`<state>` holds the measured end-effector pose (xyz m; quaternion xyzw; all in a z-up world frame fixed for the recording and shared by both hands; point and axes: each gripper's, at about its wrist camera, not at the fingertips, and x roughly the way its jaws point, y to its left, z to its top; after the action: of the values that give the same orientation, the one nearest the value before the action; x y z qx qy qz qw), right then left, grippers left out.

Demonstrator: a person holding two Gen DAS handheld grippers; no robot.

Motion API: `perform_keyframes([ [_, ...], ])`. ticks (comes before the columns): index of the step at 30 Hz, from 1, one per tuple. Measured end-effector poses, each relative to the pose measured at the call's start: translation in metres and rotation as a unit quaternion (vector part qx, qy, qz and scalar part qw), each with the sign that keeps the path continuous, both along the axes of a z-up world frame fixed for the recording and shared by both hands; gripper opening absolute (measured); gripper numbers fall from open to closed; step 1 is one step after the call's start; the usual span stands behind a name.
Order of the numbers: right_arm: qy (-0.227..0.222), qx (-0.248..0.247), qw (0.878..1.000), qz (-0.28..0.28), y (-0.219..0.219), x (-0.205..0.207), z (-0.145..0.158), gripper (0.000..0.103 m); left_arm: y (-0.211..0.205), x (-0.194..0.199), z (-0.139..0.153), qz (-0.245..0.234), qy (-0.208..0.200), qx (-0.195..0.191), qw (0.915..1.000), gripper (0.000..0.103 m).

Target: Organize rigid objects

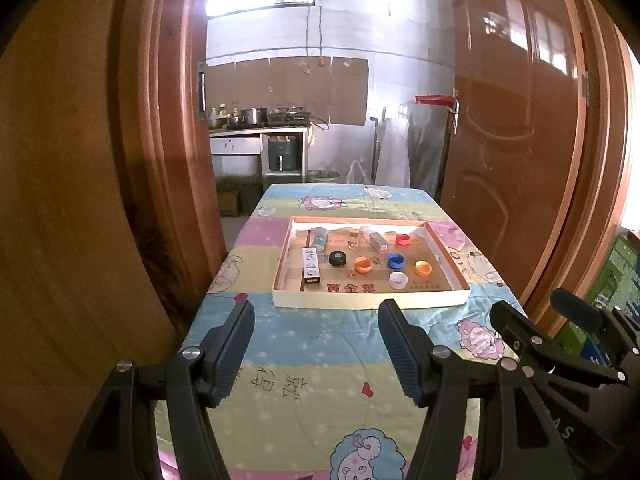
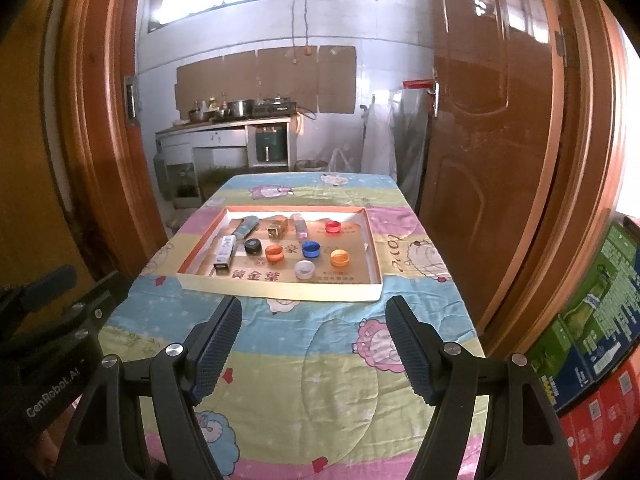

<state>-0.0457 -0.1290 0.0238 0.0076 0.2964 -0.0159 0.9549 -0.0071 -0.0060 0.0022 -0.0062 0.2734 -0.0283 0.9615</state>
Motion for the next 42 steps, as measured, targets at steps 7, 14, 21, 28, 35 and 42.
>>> perform_keyframes([
  [7,-0.003,-0.001,1.000,0.002,0.0027,-0.0024,0.0033,0.076,0.0007,-0.0014,0.0003,0.000,-0.001,0.001,1.0000,0.065],
  [14,-0.002,0.001,1.000,0.004,0.0032,-0.0024,0.0039,0.076,0.0011,-0.0003,0.0003,0.000,0.000,0.003,1.0000,0.065],
  [21,-0.002,0.001,1.000,0.006,0.0039,-0.0028,0.0045,0.076,0.0011,-0.0003,0.0009,0.000,0.000,0.004,1.0000,0.065],
  [28,-0.002,0.001,1.000,0.006,0.0042,-0.0028,0.0045,0.076,0.0013,0.0000,0.0006,-0.001,0.000,0.004,1.0000,0.065],
  [35,-0.005,0.001,1.000,0.007,0.0046,-0.0029,0.0042,0.076,0.0021,-0.0011,0.0012,-0.002,-0.001,0.004,1.0000,0.065],
  [42,-0.006,0.001,1.000,0.006,0.0057,-0.0027,0.0041,0.076,0.0024,-0.0009,0.0014,-0.002,-0.001,0.003,1.0000,0.065],
])
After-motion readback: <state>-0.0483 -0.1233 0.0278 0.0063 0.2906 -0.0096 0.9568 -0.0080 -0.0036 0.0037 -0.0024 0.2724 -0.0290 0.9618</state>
